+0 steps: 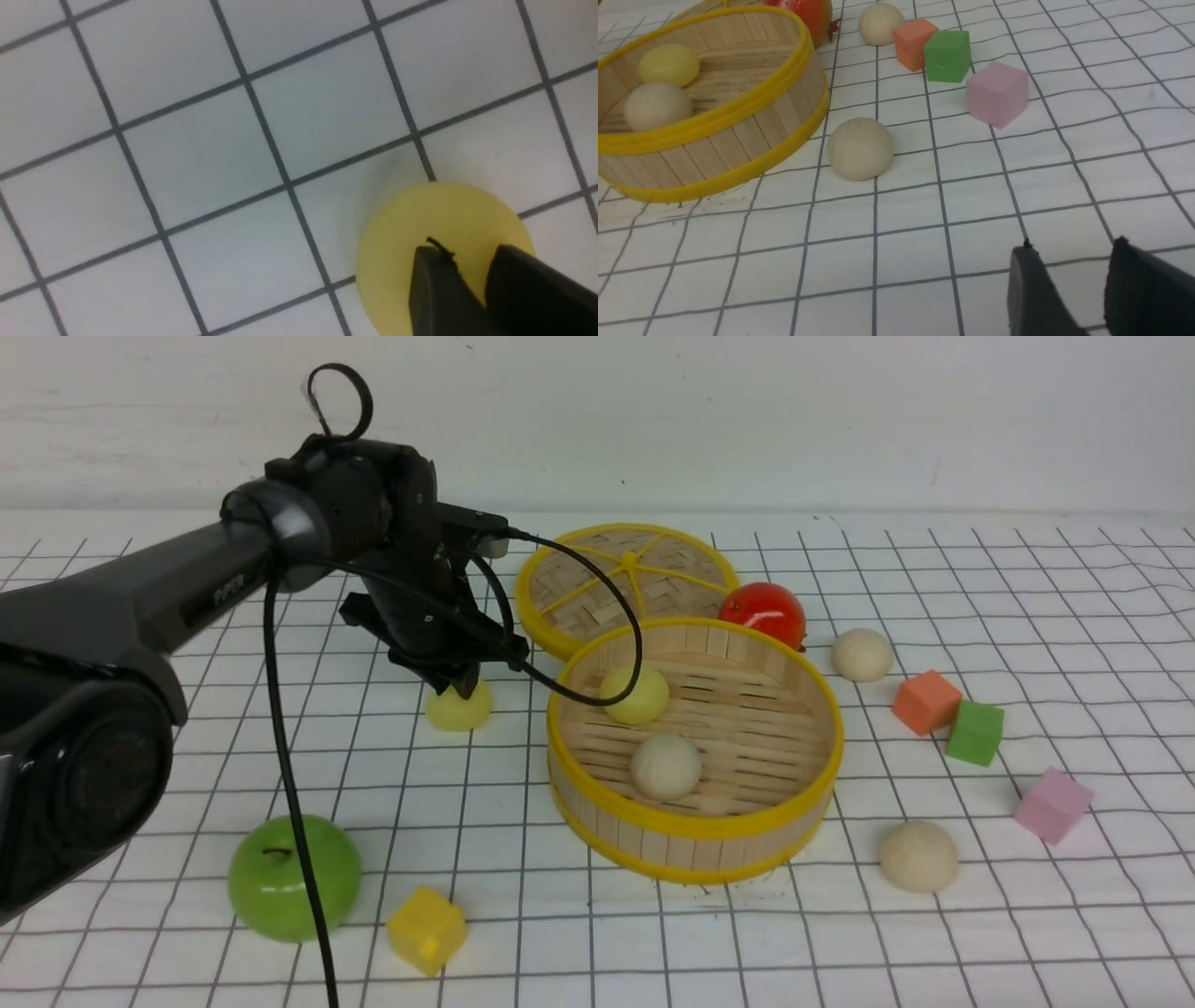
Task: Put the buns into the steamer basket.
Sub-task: Use the left arm to grab a steamed stuffed bun, then use the left arm to put the steamed stuffed bun into the steamer
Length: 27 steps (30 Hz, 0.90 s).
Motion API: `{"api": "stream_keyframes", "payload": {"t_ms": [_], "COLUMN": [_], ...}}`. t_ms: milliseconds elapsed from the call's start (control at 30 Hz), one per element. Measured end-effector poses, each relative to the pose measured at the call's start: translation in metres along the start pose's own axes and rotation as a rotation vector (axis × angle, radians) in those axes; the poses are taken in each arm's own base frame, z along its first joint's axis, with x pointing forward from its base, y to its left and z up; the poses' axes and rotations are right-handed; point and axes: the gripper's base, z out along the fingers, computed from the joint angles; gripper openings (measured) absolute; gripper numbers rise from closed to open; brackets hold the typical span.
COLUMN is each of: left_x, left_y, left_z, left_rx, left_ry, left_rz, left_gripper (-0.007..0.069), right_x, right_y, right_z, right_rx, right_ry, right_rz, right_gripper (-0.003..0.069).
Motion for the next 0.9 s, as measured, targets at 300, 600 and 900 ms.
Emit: {"api": "stream_keyframes", "payload": {"t_ms": [300, 600, 900], "left_x": [0.0, -0.008, -0.013], "left_y": [0.0, -0.003, -0.072], "left_z": [-0.002, -0.05, -0.12], "left_rx": [0.0, 0.007, 0.151], "left_ry": [0.006, -0.045, -0.164], "left_rz": [0.0, 0.001, 0.158], "left_gripper": [-0.0013, -0.0013, -0.0013], "right_x": [0.0, 0.0, 0.0], "right_y": [0.0, 0.0, 0.0], "right_z": [0.0, 0.0, 0.0], "right_rx": [0.0, 0.0, 0.0], "right_ry": [0.0, 0.0, 0.0], "right_rz": [0.0, 0.0, 0.0], "right_gripper": [0.0239, 0.0239, 0.0239]}}
